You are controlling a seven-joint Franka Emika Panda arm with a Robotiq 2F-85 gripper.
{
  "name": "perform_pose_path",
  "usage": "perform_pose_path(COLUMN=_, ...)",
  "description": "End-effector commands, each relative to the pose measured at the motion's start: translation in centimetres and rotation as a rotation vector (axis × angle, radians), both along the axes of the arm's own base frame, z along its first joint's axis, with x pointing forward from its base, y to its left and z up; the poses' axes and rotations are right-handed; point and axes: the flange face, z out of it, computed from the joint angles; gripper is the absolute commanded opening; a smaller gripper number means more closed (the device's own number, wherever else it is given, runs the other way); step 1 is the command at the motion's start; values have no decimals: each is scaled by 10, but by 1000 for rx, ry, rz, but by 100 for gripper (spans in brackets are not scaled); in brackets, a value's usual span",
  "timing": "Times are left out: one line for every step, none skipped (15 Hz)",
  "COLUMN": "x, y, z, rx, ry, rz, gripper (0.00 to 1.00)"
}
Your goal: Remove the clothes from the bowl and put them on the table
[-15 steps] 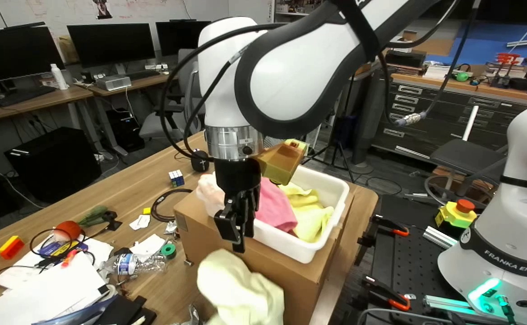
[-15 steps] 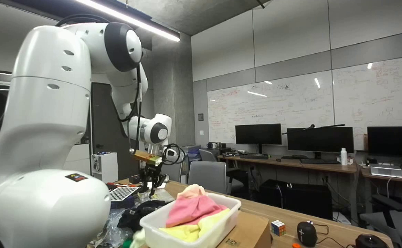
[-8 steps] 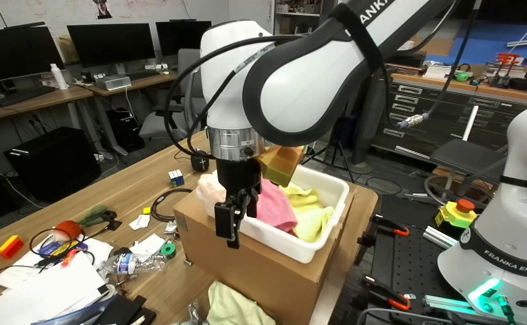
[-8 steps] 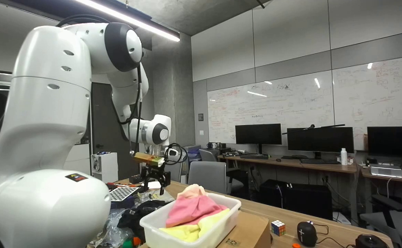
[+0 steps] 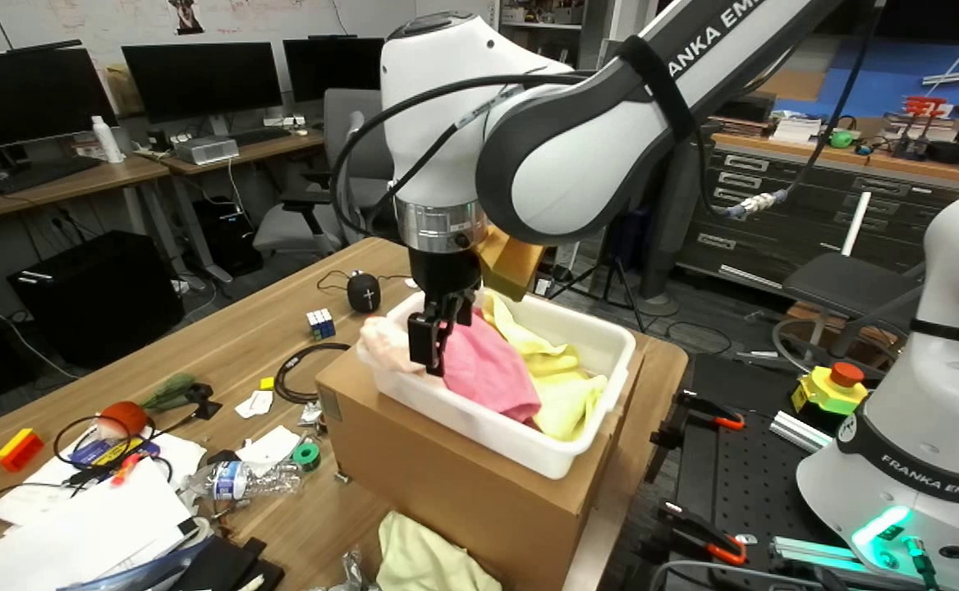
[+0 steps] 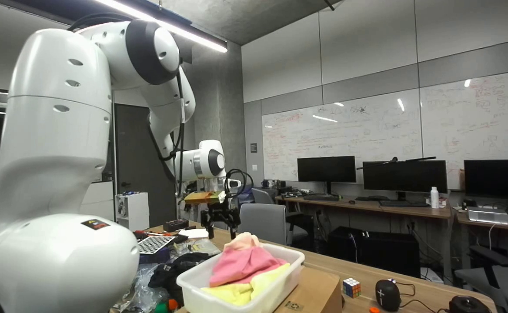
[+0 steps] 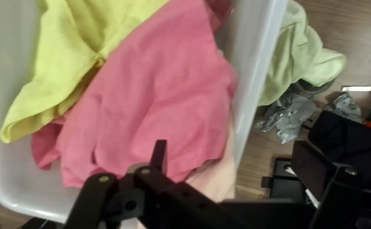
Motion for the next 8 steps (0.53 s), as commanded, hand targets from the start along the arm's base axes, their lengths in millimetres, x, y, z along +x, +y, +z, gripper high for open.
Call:
perform_pose_path(x=14, y=-22, z=12, rx=-73, ry=-96, rz=-8, gripper=100)
perform_pose_path(x=18, y=-27, z=12, rx=-82, ry=-113, rz=-9, gripper=100)
perform_pose_path(x=22, y=-31, z=11, rx=-82, ry=-131, rz=-14, gripper=100)
perform_pose_path(x=25, y=-35, z=11, rx=-82, ry=-149, rz=-19, gripper=100)
perform_pose_path(x=28, y=-37, z=11, rx=-71, ry=-163, rz=-23, gripper=100)
perform_pose_path(x=31, y=-40, z=11, rx=-59, ry=-175, rz=-28, gripper=100)
perform_pose_path(x=34, y=-42, z=11, rx=-47, ry=-186, rz=-33, gripper=100)
perform_pose_path(x=38, y=-46, z=10, rx=-34, ry=-191, rz=-41, gripper=100)
